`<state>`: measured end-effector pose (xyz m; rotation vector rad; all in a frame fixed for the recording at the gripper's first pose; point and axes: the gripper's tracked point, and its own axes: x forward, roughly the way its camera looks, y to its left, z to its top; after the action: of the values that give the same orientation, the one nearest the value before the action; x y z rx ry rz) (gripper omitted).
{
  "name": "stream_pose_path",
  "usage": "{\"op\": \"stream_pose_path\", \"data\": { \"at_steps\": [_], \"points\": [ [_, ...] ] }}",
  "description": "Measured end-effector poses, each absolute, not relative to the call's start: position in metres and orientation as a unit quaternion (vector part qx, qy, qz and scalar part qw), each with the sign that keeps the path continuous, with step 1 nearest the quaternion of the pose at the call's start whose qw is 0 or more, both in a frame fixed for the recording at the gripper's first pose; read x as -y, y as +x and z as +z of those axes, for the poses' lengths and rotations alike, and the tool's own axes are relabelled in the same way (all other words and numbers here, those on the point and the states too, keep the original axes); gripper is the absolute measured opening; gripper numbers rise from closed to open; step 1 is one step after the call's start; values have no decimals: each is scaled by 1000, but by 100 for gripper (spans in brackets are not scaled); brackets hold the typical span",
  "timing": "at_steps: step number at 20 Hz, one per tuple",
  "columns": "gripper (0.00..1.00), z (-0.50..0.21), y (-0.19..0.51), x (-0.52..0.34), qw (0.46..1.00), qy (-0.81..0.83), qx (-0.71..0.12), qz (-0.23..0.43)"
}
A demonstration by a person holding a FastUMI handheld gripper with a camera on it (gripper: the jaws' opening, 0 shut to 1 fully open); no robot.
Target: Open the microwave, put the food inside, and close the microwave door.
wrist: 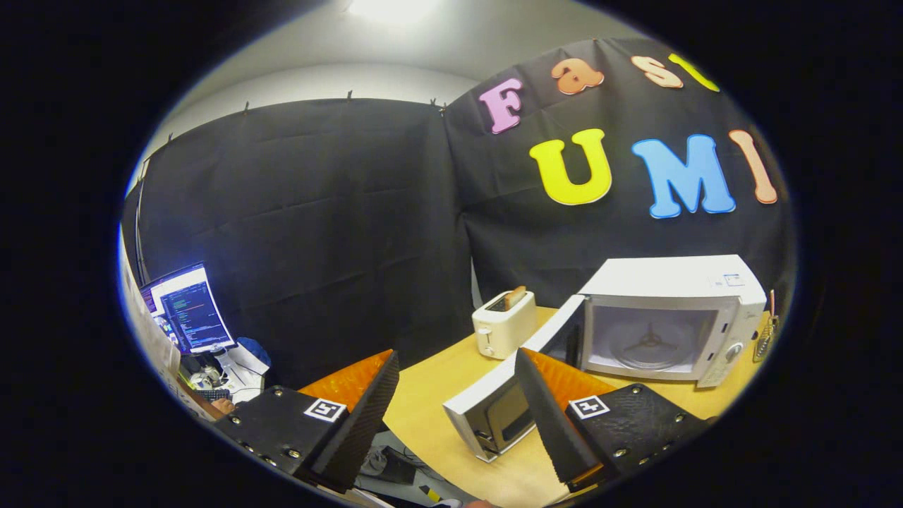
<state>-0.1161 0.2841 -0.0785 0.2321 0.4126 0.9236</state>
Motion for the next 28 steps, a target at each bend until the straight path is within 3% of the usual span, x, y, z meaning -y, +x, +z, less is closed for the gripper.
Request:
{"op": "stream_pose_path", "data": {
  "at_steps": [13,28],
  "points": [
    [99,-157,-85,-105,902,149,-273,298],
    [99,-297,-124,-44,848,152,-431,270]
  ]
}}
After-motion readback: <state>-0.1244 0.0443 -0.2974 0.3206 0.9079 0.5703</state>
